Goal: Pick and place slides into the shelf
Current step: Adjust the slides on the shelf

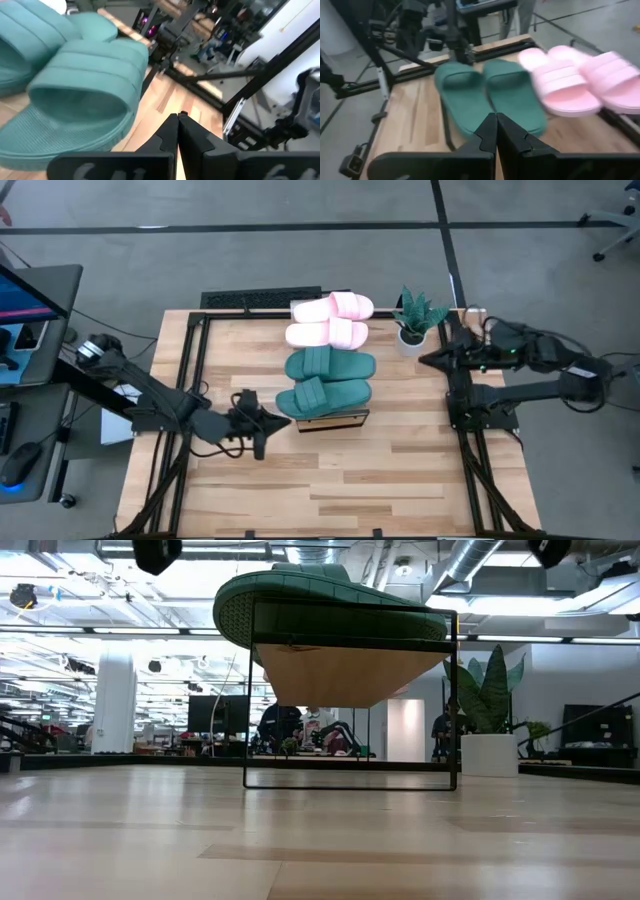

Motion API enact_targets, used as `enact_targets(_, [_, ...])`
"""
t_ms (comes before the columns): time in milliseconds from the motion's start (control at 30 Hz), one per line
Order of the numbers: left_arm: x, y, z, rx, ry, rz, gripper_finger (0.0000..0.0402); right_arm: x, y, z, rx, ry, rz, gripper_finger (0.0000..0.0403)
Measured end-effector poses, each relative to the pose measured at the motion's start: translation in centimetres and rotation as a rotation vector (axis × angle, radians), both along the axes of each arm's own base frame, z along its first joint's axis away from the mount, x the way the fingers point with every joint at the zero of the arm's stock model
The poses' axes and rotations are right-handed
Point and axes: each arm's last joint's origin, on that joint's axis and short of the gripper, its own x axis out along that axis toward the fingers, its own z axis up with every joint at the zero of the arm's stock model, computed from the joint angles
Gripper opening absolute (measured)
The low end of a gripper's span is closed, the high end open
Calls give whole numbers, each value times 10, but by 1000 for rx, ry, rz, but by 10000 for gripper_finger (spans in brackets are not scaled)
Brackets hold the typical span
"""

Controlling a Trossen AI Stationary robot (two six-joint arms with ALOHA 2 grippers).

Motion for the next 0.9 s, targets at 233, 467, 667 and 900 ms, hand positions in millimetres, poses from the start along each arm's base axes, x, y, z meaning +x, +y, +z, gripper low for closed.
enact_targets(233, [18,-13,-14,-19,81,-41,0,12,15,-15,24,-31,48,0])
enact_targets(467, [27,-22,-29,-27,121,-27,0,11,32,-14,22,-46,57,0])
enact_targets(667, [30,-18,-33,-4,137,14,0,14,47,-17,-15,-37,43,0])
enact_targets(900, [35,-7,-34,34,156,47,0,13,55,-18,-36,-44,33,0])
